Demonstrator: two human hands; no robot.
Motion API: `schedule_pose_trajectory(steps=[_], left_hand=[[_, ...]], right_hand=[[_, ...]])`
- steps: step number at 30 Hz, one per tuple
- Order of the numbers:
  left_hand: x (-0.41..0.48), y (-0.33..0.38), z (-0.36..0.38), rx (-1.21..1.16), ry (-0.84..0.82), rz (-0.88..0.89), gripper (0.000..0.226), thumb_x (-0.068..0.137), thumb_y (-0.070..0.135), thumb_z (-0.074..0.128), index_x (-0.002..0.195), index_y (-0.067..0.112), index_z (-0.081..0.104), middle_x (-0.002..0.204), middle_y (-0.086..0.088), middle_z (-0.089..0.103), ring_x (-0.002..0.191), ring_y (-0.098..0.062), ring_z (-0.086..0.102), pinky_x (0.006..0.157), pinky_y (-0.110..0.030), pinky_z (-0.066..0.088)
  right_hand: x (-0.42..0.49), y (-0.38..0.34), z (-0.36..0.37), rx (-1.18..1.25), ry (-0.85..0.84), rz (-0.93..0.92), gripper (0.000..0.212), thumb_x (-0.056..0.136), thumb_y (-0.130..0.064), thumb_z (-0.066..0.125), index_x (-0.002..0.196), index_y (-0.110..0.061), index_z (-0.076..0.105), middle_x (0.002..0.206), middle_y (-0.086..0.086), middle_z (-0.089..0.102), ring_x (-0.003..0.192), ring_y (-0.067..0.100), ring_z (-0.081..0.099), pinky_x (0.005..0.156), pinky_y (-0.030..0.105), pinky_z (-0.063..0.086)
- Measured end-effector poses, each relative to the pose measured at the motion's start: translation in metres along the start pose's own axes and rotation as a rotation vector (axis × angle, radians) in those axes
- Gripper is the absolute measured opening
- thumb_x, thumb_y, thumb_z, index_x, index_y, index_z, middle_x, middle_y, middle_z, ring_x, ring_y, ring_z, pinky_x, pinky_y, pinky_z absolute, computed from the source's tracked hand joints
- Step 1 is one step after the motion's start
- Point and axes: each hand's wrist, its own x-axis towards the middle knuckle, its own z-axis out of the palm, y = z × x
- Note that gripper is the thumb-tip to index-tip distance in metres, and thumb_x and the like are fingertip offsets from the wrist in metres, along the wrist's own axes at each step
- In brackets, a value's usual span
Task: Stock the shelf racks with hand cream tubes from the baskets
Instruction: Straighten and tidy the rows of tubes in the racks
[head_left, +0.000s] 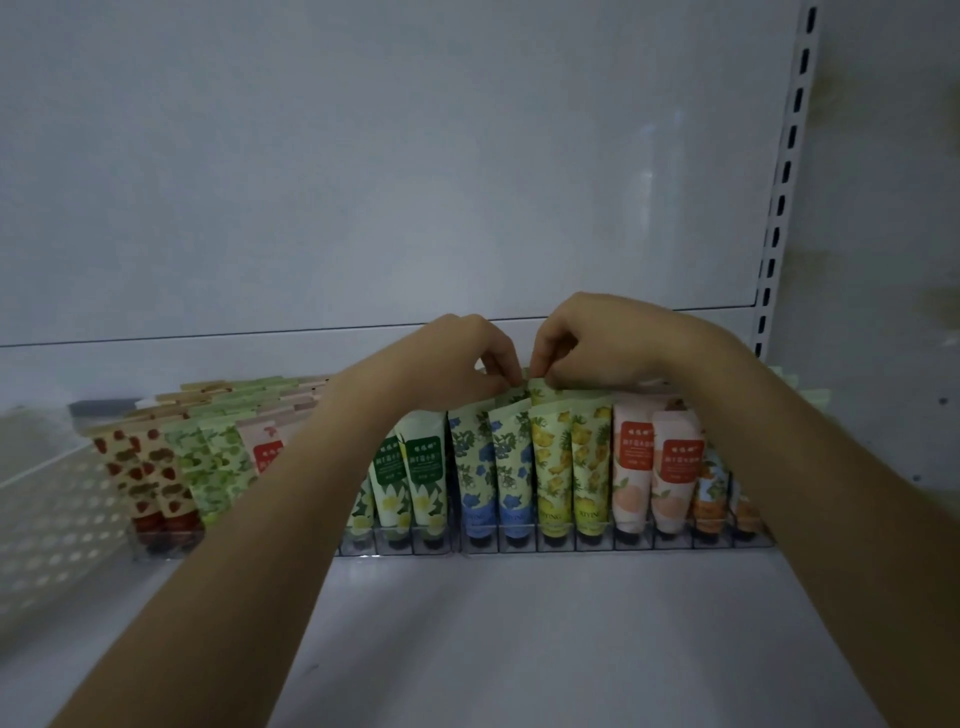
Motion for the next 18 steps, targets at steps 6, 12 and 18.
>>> schedule_pose_trajectory(steps=[6, 12, 18], left_hand=[[0.003, 0.000, 0.001, -0.008, -0.002, 0.011, 0.019, 0.090, 0.012, 0.055, 0.102, 0.017, 0.069, 0.090, 0.007, 0.058, 0.051, 0.028, 0.041, 0.054, 0.005, 0.032], [0.004, -0.002, 0.002, -0.021, 0.005, 0.001, 0.019, 0.090, 0.014, 0.054, 0.100, 0.021, 0.068, 0.086, 0.011, 0.058, 0.051, 0.025, 0.043, 0.053, 0.003, 0.033], [0.003, 0.003, 0.002, -0.030, 0.018, 0.026, 0.020, 0.092, 0.015, 0.051, 0.101, 0.021, 0.068, 0.077, 0.026, 0.044, 0.055, 0.025, 0.042, 0.055, 0.003, 0.033]], right_hand=[[-0.004, -0.004, -0.002, -0.020, -0.031, -0.055, 0.014, 0.083, -0.013, 0.063, 0.082, -0.026, 0.067, 0.077, -0.014, 0.060, 0.065, 0.000, 0.050, 0.055, 0.017, 0.034], [-0.004, 0.000, -0.008, -0.005, -0.005, -0.028, 0.016, 0.083, -0.014, 0.063, 0.084, -0.029, 0.068, 0.085, -0.013, 0.064, 0.068, -0.002, 0.052, 0.057, 0.017, 0.035], [-0.015, 0.004, -0.025, -0.051, -0.130, 0.040, 0.014, 0.080, -0.019, 0.068, 0.079, -0.034, 0.066, 0.079, -0.017, 0.062, 0.071, -0.001, 0.054, 0.061, 0.019, 0.037]])
